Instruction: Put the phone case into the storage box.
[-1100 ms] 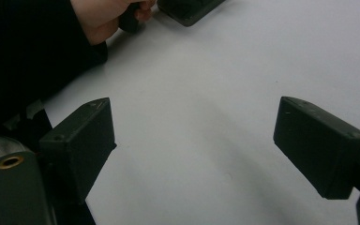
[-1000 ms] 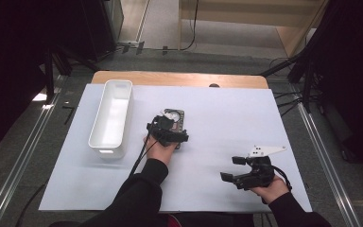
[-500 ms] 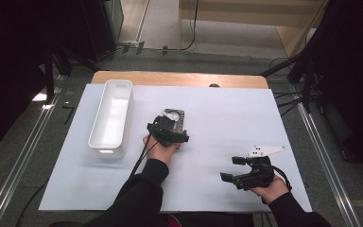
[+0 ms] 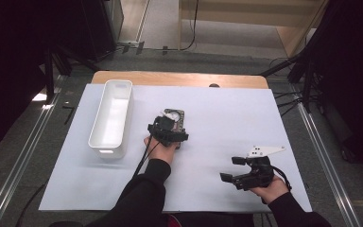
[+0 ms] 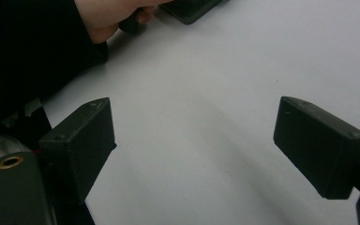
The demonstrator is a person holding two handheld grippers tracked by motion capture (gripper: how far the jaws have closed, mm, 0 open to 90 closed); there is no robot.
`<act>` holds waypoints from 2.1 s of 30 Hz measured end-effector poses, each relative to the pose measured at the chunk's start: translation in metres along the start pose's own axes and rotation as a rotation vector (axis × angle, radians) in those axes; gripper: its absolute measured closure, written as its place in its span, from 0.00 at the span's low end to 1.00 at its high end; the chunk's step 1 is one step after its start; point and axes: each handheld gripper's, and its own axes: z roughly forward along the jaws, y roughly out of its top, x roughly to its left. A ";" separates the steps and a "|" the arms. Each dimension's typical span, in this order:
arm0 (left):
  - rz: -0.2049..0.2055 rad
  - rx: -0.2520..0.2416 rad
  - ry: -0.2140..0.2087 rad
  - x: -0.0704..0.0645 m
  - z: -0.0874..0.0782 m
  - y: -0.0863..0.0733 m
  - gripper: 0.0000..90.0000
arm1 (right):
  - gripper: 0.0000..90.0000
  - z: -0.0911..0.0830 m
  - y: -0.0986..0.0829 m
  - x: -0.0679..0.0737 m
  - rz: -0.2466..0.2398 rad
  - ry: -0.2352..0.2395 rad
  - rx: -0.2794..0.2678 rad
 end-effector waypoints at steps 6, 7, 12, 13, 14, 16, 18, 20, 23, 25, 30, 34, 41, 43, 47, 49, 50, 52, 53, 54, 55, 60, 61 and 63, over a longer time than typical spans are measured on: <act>-0.011 -0.008 0.008 -0.001 0.000 -0.001 0.08 | 0.13 0.000 0.000 0.000 0.000 0.000 -0.001; -0.011 -0.009 0.009 -0.001 0.000 -0.001 0.09 | 0.13 0.000 0.000 0.000 -0.001 0.000 0.000; -0.018 -0.013 0.017 -0.002 -0.001 -0.002 0.09 | 0.13 0.000 0.000 0.000 -0.003 0.001 0.000; -0.019 -0.014 0.018 -0.002 -0.001 -0.002 0.09 | 0.13 0.000 0.000 0.000 -0.002 0.001 0.000; -0.020 -0.015 0.018 -0.002 -0.001 -0.002 0.09 | 0.13 0.000 0.000 0.000 -0.002 0.001 -0.001; -0.021 -0.013 0.019 -0.002 -0.001 -0.002 0.10 | 0.13 0.000 0.000 0.000 -0.003 0.001 0.000; -0.021 -0.014 0.019 -0.002 -0.001 -0.002 0.10 | 0.13 0.000 0.000 0.000 -0.002 0.002 -0.001; -0.021 -0.013 0.019 -0.002 -0.001 -0.001 0.10 | 0.13 0.000 0.000 0.000 -0.003 0.002 0.000; -0.022 -0.014 0.019 -0.002 -0.001 -0.002 0.10 | 0.13 0.000 0.000 0.000 -0.002 0.002 0.000; -0.022 -0.015 0.020 -0.002 -0.001 -0.002 0.10 | 0.13 0.000 0.000 0.000 -0.003 0.002 0.000; -0.023 -0.015 0.020 -0.003 -0.001 -0.002 0.10 | 0.13 0.000 0.000 0.000 -0.003 0.002 -0.001; -0.022 -0.016 0.020 -0.003 -0.001 -0.002 0.11 | 0.13 0.000 0.000 0.000 -0.003 0.003 0.000; -0.025 -0.024 0.024 -0.003 -0.002 -0.003 0.12 | 0.13 0.000 0.000 0.000 -0.002 0.001 -0.001; -0.024 -0.024 0.024 -0.003 -0.002 -0.002 0.12 | 0.13 0.000 0.000 0.000 -0.001 0.001 -0.001; -0.023 -0.022 0.024 -0.003 -0.002 -0.002 0.12 | 0.13 0.000 0.000 0.000 -0.001 0.001 -0.001; -0.024 -0.021 0.023 -0.003 -0.002 -0.002 0.12 | 0.13 0.000 0.000 0.000 -0.001 0.001 -0.002; -0.024 -0.020 0.024 -0.003 -0.002 -0.002 0.12 | 0.13 0.000 0.000 0.000 0.000 0.002 -0.001; -0.028 -0.018 0.025 -0.003 -0.002 -0.002 0.13 | 0.13 0.000 0.000 -0.001 -0.002 0.002 0.000; -0.028 -0.018 0.024 -0.003 -0.002 -0.002 0.13 | 0.13 0.000 0.000 -0.001 -0.001 0.003 -0.001; -0.029 -0.017 0.023 -0.003 -0.003 -0.002 0.13 | 0.13 0.000 0.000 -0.001 -0.001 0.002 -0.002; -0.030 -0.018 0.022 -0.003 -0.003 -0.002 0.13 | 0.13 0.000 0.000 -0.001 -0.002 0.002 -0.002; -0.044 -0.012 0.005 -0.001 -0.004 -0.001 0.13 | 0.13 -0.001 0.000 -0.001 -0.002 0.003 -0.003; -0.053 -0.017 0.000 0.000 -0.005 0.000 0.13 | 0.13 -0.001 0.000 -0.001 -0.004 0.003 -0.002; -0.055 -0.024 -0.010 0.001 -0.008 0.002 0.13 | 0.13 -0.001 0.000 -0.001 -0.004 0.003 -0.003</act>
